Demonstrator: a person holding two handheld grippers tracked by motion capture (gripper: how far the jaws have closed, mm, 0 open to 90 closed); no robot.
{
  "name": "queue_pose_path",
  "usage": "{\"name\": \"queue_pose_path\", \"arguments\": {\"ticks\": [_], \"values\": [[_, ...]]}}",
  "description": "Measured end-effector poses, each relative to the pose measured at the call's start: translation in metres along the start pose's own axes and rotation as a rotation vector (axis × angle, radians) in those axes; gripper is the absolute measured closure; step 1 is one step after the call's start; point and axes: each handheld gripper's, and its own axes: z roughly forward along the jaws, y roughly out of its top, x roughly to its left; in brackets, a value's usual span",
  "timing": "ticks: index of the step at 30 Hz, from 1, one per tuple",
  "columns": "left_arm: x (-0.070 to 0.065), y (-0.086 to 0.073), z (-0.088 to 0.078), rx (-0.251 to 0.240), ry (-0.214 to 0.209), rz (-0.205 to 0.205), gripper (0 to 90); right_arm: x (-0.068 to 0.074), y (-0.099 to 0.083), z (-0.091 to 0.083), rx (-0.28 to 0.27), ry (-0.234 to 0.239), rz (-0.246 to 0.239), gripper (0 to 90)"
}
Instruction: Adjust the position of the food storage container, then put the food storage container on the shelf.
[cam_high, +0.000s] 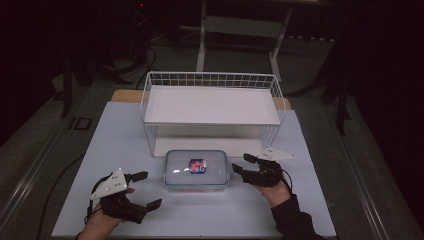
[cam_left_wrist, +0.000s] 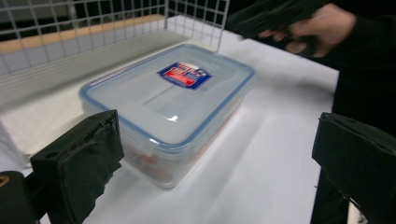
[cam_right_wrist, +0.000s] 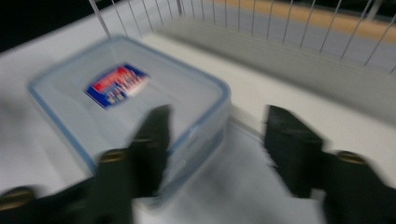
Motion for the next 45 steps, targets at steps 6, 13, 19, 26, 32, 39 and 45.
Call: {"name": "queue_pose_path", "arguments": {"ticks": [6, 13, 19, 26, 32, 39, 45], "values": [[0.01, 0.021, 0.007, 0.041, 0.048, -0.034, 1.1, 0.008, -0.001, -0.015, -0.028, 0.046, -0.016, 11.8], [0.026, 0.038, 0.02, 0.066, 0.037, -0.128, 1.0, 0.015, -0.003, -0.028, -0.086, -0.004, -0.072, 13.5], [0.042, 0.038, 0.036, 0.071, 0.035, -0.252, 1.0, 0.013, -0.005, -0.026, -0.034, 0.093, -0.02, 19.3], [0.065, 0.025, 0.057, 0.155, 0.013, -0.478, 1.1, 0.009, -0.008, -0.022, -0.03, 0.104, 0.008, 17.5], [0.081, 0.008, 0.067, 0.181, -0.018, -0.677, 7.8, 0.004, -0.008, -0.015, 0.0, 0.101, 0.065, 13.4], [0.093, -0.005, 0.073, 0.191, -0.059, -0.82, 20.3, 0.0, -0.011, -0.002, 0.056, 0.092, 0.12, 12.8], [0.096, -0.011, 0.077, 0.217, -0.123, -0.85, 37.3, -0.003, -0.013, 0.004, 0.063, 0.131, 0.169, 11.0]]}}
